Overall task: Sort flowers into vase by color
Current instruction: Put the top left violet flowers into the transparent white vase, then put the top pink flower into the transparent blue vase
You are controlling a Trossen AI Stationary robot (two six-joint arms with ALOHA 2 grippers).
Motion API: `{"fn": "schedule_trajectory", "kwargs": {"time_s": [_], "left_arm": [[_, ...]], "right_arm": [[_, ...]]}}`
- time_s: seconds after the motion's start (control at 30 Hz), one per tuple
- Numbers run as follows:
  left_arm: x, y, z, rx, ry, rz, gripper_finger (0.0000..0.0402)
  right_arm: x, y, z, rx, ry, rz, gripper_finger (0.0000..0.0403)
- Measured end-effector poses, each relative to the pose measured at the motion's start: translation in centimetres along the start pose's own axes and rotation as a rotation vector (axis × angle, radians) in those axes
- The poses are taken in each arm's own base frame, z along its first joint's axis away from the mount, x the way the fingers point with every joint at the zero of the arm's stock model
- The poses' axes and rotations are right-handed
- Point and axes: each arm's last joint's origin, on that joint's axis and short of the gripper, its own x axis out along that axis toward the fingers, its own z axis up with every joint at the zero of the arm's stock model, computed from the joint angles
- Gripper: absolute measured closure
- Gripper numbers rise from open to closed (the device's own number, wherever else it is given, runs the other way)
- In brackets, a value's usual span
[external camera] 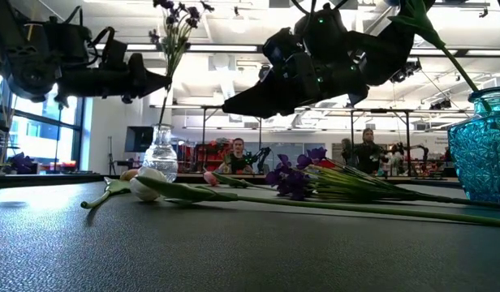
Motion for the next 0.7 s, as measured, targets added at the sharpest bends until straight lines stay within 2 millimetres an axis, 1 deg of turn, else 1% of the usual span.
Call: {"fn": "schedule_trajectory", "kwargs": {"time_s": [0.37, 0.5, 0.7], "left_arm": [[0.0, 0.1, -0.7, 0.040, 0.073, 0.006, 0.0251], [-0.1, 0.3, -1.0, 0.095, 0.105, 0.017, 0.0228], [-0.2, 0.4, -1.5, 0.140, 0.154, 0.019, 0.0208]], "right_arm": [[0.0, 0.0, 0.0, 0.002, 0.000, 0.000, 0.0269], [0.0, 0.0, 0.0, 0.003, 0.000, 0.000, 0.0269], [0.0, 0.0, 0.0, 0.004, 0.002, 0.000, 0.0269]]}}
